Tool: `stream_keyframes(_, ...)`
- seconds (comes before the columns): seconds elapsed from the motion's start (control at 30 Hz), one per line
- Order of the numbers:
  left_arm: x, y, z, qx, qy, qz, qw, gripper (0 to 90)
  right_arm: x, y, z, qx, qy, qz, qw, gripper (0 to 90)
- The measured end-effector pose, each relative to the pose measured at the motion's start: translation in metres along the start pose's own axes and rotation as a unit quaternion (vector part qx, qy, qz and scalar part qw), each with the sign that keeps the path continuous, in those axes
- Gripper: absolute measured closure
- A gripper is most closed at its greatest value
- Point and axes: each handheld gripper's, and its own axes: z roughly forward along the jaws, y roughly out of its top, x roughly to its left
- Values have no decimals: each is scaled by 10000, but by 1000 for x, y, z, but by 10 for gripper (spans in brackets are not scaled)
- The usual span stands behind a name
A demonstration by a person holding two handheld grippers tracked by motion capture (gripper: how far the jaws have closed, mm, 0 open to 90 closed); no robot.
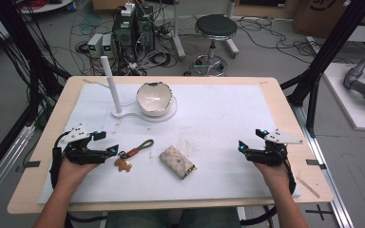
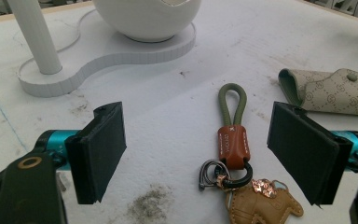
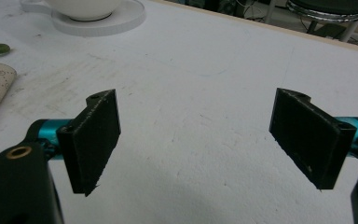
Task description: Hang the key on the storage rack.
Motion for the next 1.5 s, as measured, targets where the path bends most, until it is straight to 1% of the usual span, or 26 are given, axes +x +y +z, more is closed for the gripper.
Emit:
stream_keyframes(0.1,-1,0,1,20,-3,23,10000,194,0,0,0,3,8,44,10000,164)
stream_keyframes(0.13,-2,1,3,-2,15,1,10000,194,-1,-1,1,10,17,9,10000,164)
stream_keyframes(0.23,-3,1,4,-10,34,-29,10000,194,-1,-1,1,18,30,22,10000,164)
stream_keyframes(0.3,-4,1,6,50,14,15,10000,194,-1,-2,1,54,39,-58,10000,164)
stream_keyframes(0.33,-5,1,6,67,14,27,10000,194,-1,-2,1,54,39,-58,10000,164)
stream_keyframes(0.4,-6,1,8,43,-2,28,10000,194,0,-2,0,56,4,-135,9999,165)
stream_keyframes(0.57,-6,1,10,81,-21,40,10000,196,0,-1,-1,49,-7,-80,10000,164)
stream_keyframes(0.77,-7,1,13,139,-37,81,9999,207,3,-1,0,64,-1,-115,9999,165)
stream_keyframes(0.8,-7,0,16,162,-55,58,9998,210,4,-1,-1,62,12,-121,9999,165)
stream_keyframes(0.9,-7,0,19,207,-78,70,9997,218,5,-1,-1,68,11,-117,9999,165)
stream_keyframes(0.93,-7,0,25,274,-126,81,9995,222,5,-1,-2,79,11,-156,9998,165)
stream_keyframes(0.97,-7,0,25,274,-126,81,9995,224,5,-2,-2,85,8,-167,9998,164)
stream_keyframes(1.0,-8,-1,31,351,-167,82,9992,224,5,-2,-3,95,8,-145,9998,165)
stream_keyframes(1.03,-8,-1,31,351,-167,82,9992,227,5,-3,-4,85,-12,-153,9998,165)
stream_keyframes(1.07,-9,-1,38,444,-215,101,9987,239,5,-3,-6,98,-3,-137,9999,164)
stream_keyframes(1.1,-9,-1,38,444,-215,101,9987,249,5,-4,-7,100,-19,-144,9998,164)
stream_keyframes(1.13,-11,-1,44,512,-272,103,9983,253,4,-4,-8,99,-31,-124,9999,165)
stream_keyframes(1.17,-11,-1,44,512,-272,103,9983,257,4,-5,-9,102,-44,-119,9999,165)
stream_keyframes(1.2,-15,-2,52,606,-353,113,9975,266,3,-6,-11,104,-62,-133,9998,165)
stream_keyframes(1.23,-15,-2,52,606,-353,113,9975,277,3,-6,-11,104,-62,-133,9998,165)
stream_keyframes(1.27,-18,-2,59,740,-423,168,9962,303,2,-7,-13,110,-73,-115,9998,165)
stream_keyframes(1.3,-18,-2,59,740,-423,168,9962,325,2,-7,-13,110,-73,-115,9998,165)
stream_keyframes(1.33,-21,-2,62,927,-371,344,9944,364,1,-9,-15,105,-92,-125,9998,165)
stream_keyframes(1.43,-22,-1,63,988,-374,370,9937,437,1,-10,-17,111,-97,-121,9998,165)
stream_keyframes(1.47,-21,-1,64,1011,-411,307,9936,465,1,-10,-18,109,-97,-106,9998,165)
stream_keyframes(1.5,-21,-1,64,1011,-411,307,9936,479,1,-10,-18,109,-97,-106,9998,165)
